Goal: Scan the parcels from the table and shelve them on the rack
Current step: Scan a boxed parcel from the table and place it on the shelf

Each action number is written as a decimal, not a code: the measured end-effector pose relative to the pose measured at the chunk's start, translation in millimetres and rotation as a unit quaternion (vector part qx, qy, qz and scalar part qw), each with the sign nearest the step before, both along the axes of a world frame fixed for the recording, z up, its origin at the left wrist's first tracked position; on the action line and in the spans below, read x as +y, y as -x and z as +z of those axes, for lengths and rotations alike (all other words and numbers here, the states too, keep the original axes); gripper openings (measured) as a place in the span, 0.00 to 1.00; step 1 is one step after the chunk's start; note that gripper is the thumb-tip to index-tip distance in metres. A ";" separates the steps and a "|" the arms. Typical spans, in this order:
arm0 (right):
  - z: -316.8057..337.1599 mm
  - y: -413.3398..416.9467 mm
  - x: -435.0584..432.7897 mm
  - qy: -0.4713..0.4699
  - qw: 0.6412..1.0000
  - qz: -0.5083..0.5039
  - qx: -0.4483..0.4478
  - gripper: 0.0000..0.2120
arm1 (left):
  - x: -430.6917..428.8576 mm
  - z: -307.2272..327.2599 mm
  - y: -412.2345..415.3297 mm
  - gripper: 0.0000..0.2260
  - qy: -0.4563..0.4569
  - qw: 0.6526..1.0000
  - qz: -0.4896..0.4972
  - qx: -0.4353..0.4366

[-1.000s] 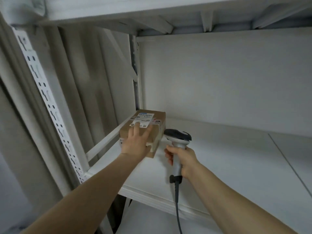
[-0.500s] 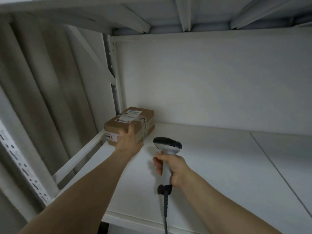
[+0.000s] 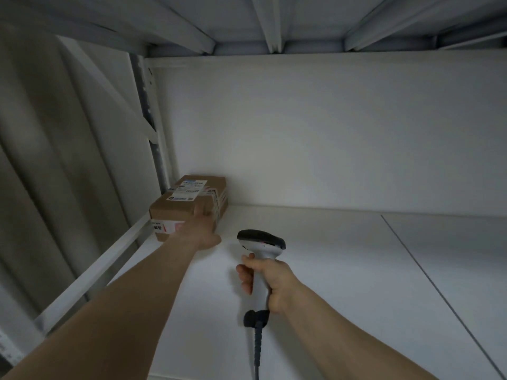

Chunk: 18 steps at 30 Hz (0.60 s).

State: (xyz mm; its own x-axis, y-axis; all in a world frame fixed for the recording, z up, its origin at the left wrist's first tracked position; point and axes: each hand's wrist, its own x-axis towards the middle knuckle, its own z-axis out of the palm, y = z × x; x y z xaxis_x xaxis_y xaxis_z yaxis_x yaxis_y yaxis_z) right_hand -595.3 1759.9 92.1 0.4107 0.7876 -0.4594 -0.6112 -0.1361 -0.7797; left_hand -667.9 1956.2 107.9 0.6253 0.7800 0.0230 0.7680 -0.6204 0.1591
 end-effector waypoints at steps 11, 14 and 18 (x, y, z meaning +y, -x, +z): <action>13.9 5.3 -35.7 -0.023 0.998 -0.045 -0.039 0.04 | -10.2 9.8 8.2 0.47 0.021 0.999 -0.039 -0.022; 19.8 13.7 -61.2 -0.025 0.995 -0.086 -0.053 0.04 | -50.7 7.6 -0.2 0.43 0.000 0.994 -0.106 -0.021; 23.2 22.0 -111.1 -0.024 0.988 -0.142 -0.060 0.06 | -118.8 3.6 -11.6 0.39 0.072 0.974 -0.205 -0.063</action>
State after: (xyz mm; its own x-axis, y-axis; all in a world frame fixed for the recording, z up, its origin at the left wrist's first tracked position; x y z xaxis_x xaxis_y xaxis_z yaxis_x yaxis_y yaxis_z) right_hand -617.4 1648.7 115.3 0.6673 0.6528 -0.3586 -0.5220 0.0664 -0.8503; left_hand -656.3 1837.4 111.5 0.8841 0.4665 0.0285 0.4297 -0.8353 0.3430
